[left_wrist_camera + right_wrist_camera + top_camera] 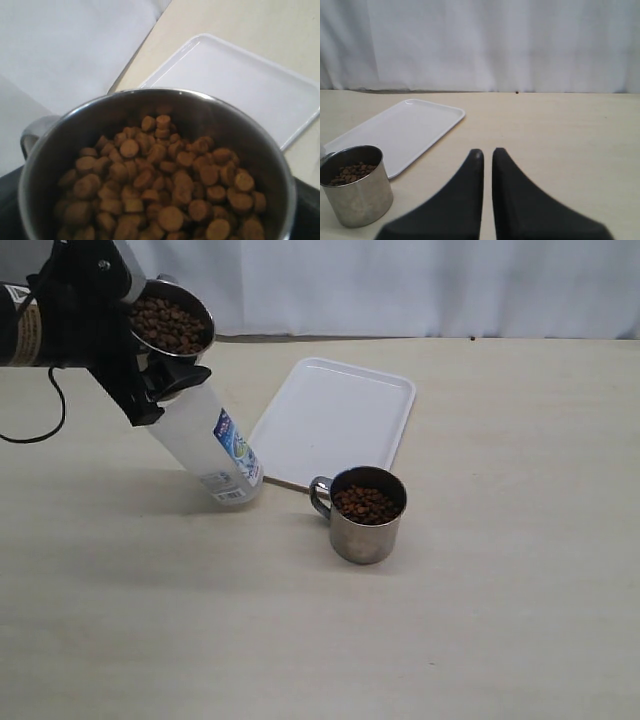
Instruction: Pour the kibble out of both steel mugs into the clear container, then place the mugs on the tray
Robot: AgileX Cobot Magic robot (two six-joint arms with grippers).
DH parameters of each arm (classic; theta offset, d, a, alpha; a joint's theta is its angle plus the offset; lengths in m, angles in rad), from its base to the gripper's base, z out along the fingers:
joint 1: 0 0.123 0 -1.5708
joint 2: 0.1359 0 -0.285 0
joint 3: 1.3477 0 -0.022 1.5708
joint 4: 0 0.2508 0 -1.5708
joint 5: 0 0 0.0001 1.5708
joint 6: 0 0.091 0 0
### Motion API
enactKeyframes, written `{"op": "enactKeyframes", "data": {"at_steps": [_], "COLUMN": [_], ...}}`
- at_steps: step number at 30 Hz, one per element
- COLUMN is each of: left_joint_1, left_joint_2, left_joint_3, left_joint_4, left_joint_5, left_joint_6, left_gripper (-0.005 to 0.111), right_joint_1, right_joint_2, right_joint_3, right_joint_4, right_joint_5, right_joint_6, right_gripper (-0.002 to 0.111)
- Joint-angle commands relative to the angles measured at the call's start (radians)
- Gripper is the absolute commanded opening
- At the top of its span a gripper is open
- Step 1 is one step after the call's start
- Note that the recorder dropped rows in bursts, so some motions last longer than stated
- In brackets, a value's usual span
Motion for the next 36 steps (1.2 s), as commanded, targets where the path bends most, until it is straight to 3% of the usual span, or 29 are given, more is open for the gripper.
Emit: {"op": "enactKeyframes", "data": {"at_steps": [1,8,17,36], "left_joint_1": [0.0,-0.002,-0.07,-0.07], "left_joint_2": [-0.007,-0.007,-0.007,-0.005], "left_joint_3": [-0.002,-0.002,-0.002,-0.002], "left_joint_4": [-0.025,-0.025,-0.023,-0.025], "left_joint_5": [-0.027,-0.057,0.002,0.003], "left_joint_6": [0.001,0.001,0.02,0.02], "left_gripper": [0.0,0.0,0.0,0.0], "right_joint_1": [0.003,0.003,0.003,0.003], "right_joint_2": [-0.003,-0.003,-0.003,-0.003], "right_joint_3": [0.005,0.005,0.005,0.005], "right_joint_4": [0.001,0.001,0.001,0.001], "right_joint_5": [-0.008,-0.008,-0.008,-0.008], "right_joint_6": [-0.007,-0.007,-0.007,-0.007], "right_gripper": [0.005,0.005,0.005,0.005]}}
